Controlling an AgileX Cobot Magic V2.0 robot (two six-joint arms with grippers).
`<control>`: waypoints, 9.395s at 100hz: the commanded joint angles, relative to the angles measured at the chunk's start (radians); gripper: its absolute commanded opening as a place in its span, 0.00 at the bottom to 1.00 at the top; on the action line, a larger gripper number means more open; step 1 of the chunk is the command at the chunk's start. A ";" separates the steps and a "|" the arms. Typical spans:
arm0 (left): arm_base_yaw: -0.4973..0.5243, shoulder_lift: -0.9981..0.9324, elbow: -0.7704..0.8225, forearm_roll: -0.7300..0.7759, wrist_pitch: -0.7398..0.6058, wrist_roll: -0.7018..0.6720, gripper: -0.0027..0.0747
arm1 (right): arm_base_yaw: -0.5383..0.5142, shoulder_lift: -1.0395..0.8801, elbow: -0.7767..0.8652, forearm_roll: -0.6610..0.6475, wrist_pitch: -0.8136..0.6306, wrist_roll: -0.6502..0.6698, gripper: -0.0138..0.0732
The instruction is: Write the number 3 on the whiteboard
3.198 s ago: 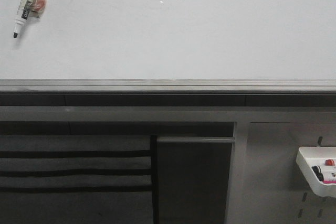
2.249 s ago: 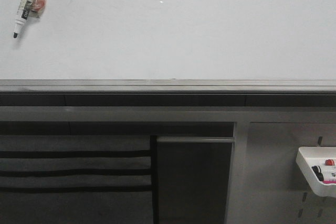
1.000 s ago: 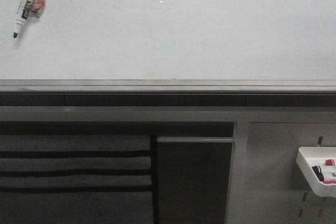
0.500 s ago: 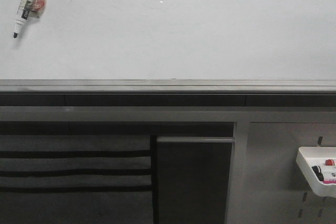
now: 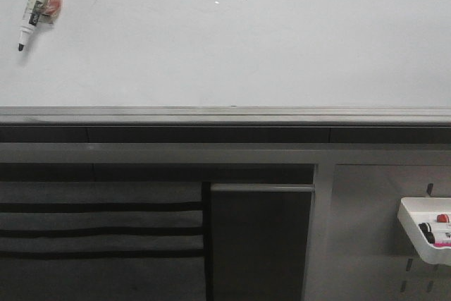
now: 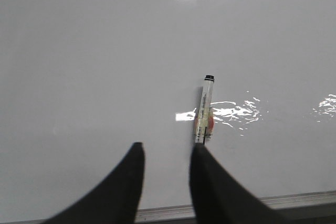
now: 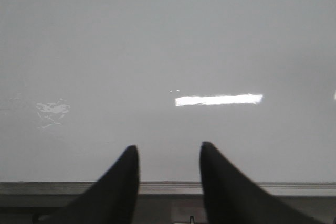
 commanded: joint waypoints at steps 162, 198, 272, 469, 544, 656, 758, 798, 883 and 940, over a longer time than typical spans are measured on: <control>-0.167 0.931 -0.207 0.011 -0.383 0.070 0.60 | -0.008 0.243 -0.171 0.219 0.200 -0.296 0.87; -0.193 1.124 -0.317 0.028 -0.424 0.070 0.60 | -0.008 0.243 -0.171 0.219 0.202 -0.296 0.87; -0.197 1.128 -0.329 0.030 -0.382 0.070 0.04 | -0.008 0.245 -0.176 0.267 0.236 -0.296 0.87; -0.710 0.954 -0.499 -0.307 0.576 0.698 0.01 | 0.604 1.105 -0.779 0.702 0.650 -1.074 0.44; -0.710 0.954 -0.499 -0.302 0.546 0.698 0.02 | 0.604 1.105 -0.779 0.704 0.676 -1.074 0.11; -0.430 0.468 -0.153 -0.434 0.178 0.584 0.67 | 0.214 0.609 -0.293 0.599 0.253 -0.634 0.10; -0.430 0.473 -0.151 -0.434 0.174 0.584 0.67 | 0.214 1.231 -0.920 0.619 0.462 -0.634 0.10; -0.430 0.473 -0.151 -0.434 0.174 0.584 0.67 | 0.214 1.314 -0.921 0.566 0.347 -0.634 0.10; -0.430 0.473 -0.151 -0.434 0.174 0.584 0.67 | 0.194 1.272 -0.854 0.436 0.426 -0.530 0.10; -0.430 0.473 -0.151 -0.434 0.174 0.584 0.67 | 0.373 1.085 -0.724 0.660 0.437 -0.746 0.10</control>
